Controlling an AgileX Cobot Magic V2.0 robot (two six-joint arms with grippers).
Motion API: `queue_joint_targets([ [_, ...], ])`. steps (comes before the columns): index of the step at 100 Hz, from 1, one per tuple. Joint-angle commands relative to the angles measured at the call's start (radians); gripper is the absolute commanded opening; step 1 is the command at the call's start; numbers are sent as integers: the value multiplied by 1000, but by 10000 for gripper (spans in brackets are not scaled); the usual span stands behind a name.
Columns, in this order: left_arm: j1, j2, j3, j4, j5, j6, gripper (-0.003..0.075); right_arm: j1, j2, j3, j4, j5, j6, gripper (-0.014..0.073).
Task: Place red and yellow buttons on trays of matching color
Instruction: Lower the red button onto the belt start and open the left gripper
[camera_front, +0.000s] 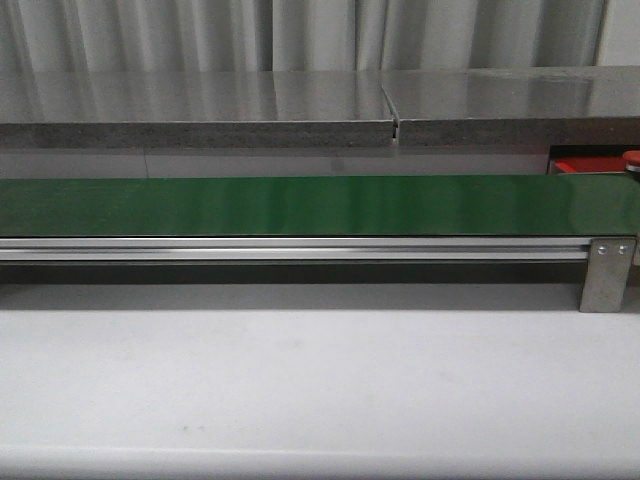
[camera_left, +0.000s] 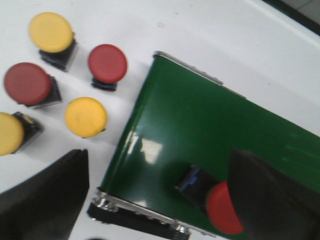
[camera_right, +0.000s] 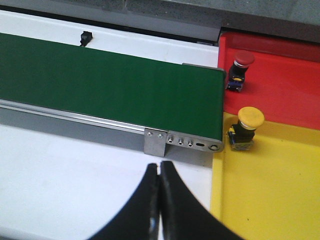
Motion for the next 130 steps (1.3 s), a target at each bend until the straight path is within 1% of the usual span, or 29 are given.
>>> queue_joint_targets([
  [1, 45, -57, -27, -19, -17, 6, 564, 1, 1, -26, 14, -66, -7, -118],
  [17, 116, -45, -27, 18, -8, 7, 564, 1, 1, -26, 14, -66, -7, -118],
  [26, 137, -26, -20, 47, 1, 7, 564, 1, 1, -26, 14, -66, -7, -118],
  [46, 170, 25, -16, 54, 5, 7, 564, 1, 1, -26, 14, -67, -7, -118],
  [67, 176, 81, -16, 90, -2, 7, 564, 1, 1, -26, 14, -66, -7, -118],
  [101, 176, 162, -20, 86, -22, 7, 564, 1, 1, -26, 14, -67, -7, -118],
  [130, 176, 218, -22, 84, -66, 7, 564, 1, 1, -26, 14, -67, -7, -118],
])
